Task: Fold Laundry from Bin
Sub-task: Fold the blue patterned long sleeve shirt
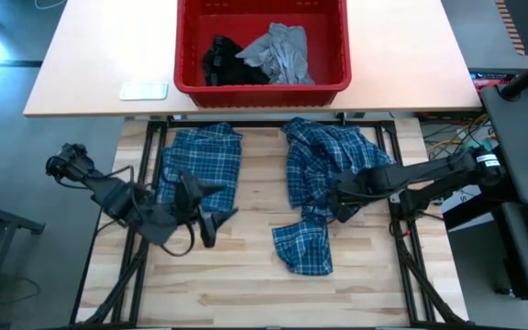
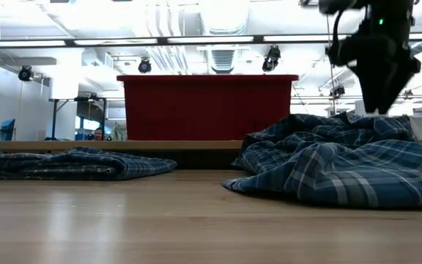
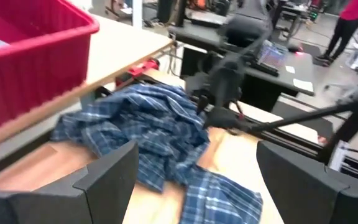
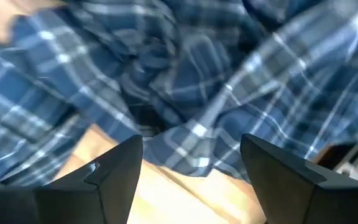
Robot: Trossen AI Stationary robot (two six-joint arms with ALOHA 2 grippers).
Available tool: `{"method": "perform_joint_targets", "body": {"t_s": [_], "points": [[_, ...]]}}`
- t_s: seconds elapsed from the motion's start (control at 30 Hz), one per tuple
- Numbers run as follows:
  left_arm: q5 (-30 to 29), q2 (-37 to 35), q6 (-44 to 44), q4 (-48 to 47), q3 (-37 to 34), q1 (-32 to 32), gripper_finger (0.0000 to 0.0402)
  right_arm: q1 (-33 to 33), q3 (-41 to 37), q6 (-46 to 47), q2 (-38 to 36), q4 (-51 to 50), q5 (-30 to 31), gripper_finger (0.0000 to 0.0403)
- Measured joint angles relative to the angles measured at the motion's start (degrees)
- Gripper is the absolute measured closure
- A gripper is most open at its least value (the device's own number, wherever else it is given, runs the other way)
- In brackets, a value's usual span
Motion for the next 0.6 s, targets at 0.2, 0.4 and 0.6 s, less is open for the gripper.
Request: {"method": "perform_joint_targets", "body": {"t_s": [0.2,0.4,0.6], "points": [[0.0,2.3,-4.0,-0.4,0.2,-4.2,0.0093,-2.2,-1.3,4.3,0.2,-1.1,-1.6,0.0087],[-0.5,3.5,-8.1,-1.5,0.2,-7.8,0.0093,-3.2,-4.5,7.0,1.5,-1.0,-1.1,0.0067],[-0.5,4.6,-8.9,-1.4,0.2,-9.5,0.0093,-3.0,-8.8,7.0,5.9,3.4,-2.9,0.0186]]}}
